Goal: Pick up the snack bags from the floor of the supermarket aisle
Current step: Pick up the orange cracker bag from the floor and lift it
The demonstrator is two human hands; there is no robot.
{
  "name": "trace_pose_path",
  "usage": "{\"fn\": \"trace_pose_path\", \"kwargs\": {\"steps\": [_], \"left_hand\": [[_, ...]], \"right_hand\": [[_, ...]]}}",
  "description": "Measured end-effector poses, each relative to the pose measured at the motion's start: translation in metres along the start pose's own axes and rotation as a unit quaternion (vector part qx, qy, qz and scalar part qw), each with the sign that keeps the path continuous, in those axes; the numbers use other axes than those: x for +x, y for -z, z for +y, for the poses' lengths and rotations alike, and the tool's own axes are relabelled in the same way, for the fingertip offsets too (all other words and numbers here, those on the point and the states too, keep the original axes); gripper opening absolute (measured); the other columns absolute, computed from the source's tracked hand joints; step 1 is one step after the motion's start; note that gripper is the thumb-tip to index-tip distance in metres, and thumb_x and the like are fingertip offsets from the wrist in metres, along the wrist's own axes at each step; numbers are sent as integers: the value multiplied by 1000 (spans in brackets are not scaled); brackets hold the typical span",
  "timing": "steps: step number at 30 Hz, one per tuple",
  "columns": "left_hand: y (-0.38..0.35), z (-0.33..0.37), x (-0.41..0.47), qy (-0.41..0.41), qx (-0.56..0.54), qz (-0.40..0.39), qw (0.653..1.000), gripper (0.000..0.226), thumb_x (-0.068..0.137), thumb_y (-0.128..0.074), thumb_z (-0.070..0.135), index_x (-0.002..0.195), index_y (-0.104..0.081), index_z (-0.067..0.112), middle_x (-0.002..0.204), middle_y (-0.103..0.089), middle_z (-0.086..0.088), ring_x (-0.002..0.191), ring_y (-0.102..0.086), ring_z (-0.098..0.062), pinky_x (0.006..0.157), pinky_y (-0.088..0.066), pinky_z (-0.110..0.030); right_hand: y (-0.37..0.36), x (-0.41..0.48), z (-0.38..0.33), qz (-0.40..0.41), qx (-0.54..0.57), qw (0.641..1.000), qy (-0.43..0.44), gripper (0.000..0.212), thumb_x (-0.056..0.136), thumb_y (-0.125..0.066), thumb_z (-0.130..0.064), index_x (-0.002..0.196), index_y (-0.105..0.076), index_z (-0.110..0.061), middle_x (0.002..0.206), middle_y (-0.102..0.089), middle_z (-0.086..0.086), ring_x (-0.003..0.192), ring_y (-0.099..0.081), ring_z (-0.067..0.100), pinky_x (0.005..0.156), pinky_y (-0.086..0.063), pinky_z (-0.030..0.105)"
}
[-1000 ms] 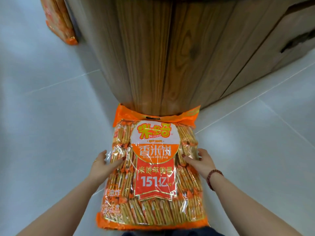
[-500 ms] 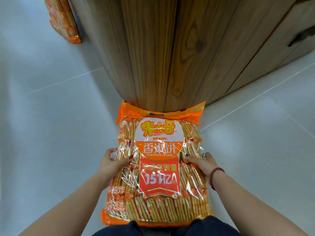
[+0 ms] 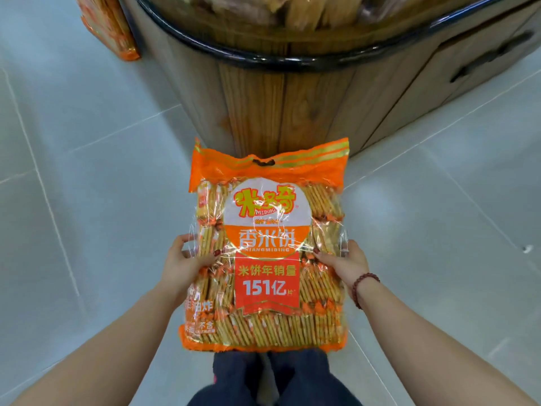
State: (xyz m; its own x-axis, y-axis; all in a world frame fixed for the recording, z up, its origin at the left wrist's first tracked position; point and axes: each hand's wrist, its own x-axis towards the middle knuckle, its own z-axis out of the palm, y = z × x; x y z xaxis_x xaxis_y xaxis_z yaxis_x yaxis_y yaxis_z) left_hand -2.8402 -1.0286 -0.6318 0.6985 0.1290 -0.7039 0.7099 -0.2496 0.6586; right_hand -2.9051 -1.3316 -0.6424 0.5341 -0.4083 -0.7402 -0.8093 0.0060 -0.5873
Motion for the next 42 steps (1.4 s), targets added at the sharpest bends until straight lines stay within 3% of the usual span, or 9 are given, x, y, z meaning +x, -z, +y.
{"fn": "trace_pose_path", "kwargs": {"steps": [10,13,18,24,26,31,34,37,42], "left_hand": [[81,100,-169,-10,-35,14,999,56,75,-75,-3,118,-47,18,90,-65,-15,68,-62,-29,59,-50,-34],[109,131,-218,-25,-55,36,998,56,75,-74,-5,118,-46,18,91,-64,-15,66,-60,-26,54,-45,-29],[156,187,-303,-59,-93,88,990,60,74,-74,-7,124,-47,13,90,-64,-12,66,-63,-23,52,-48,-29],[228,265,-394,-116,-146,150,971,75,72,-78,0,135,-42,14,99,-63,-11,82,-66,-27,69,-54,-38],[256,291,-416,-149,-158,174,961,73,70,-80,4,133,-44,16,102,-64,-11,86,-66,-28,71,-55,-39],[329,349,-454,-230,-185,232,927,61,73,-78,4,125,-50,19,100,-64,-10,78,-65,-20,59,-49,-29],[381,368,-456,-259,-195,267,908,64,71,-80,6,126,-51,22,107,-64,-11,83,-65,-22,64,-52,-32],[440,385,-446,-280,-193,303,890,67,69,-82,8,127,-53,25,109,-64,-11,90,-66,-27,73,-55,-38],[535,409,-416,-317,-205,309,873,63,68,-82,9,122,-53,24,102,-69,-9,91,-68,-31,82,-55,-54]], "right_hand": [[49,-176,-90,-2,5,1000,23,65,69,-84,-25,121,-47,-14,116,-57,6,104,-60,27,94,-50,47],[55,-222,-129,-19,3,999,46,59,69,-84,-25,114,-49,-15,108,-61,5,99,-62,25,91,-52,48],[67,-300,-199,-70,12,991,114,36,76,-79,-19,97,-50,-21,88,-59,-4,79,-59,11,73,-50,35],[68,-400,-311,-109,-23,972,205,38,70,-83,-26,96,-57,-17,96,-67,3,91,-65,23,87,-54,46],[59,-428,-351,-127,-26,961,246,37,73,-81,-22,100,-58,-13,94,-67,2,91,-64,22,88,-53,42],[19,-479,-444,-152,-24,933,326,57,64,-85,-28,112,-57,-13,110,-66,9,98,-65,26,90,-53,47],[-23,-505,-490,-146,-32,917,368,76,59,-86,-36,123,-53,-13,122,-61,8,108,-61,27,94,-50,50],[-69,-538,-530,-146,-31,902,405,71,68,-83,-31,127,-49,-13,122,-57,6,112,-57,26,97,-48,48],[-155,-562,-593,-148,-34,885,439,52,67,-83,-33,105,-50,-20,108,-63,7,98,-63,26,90,-53,48]]}}
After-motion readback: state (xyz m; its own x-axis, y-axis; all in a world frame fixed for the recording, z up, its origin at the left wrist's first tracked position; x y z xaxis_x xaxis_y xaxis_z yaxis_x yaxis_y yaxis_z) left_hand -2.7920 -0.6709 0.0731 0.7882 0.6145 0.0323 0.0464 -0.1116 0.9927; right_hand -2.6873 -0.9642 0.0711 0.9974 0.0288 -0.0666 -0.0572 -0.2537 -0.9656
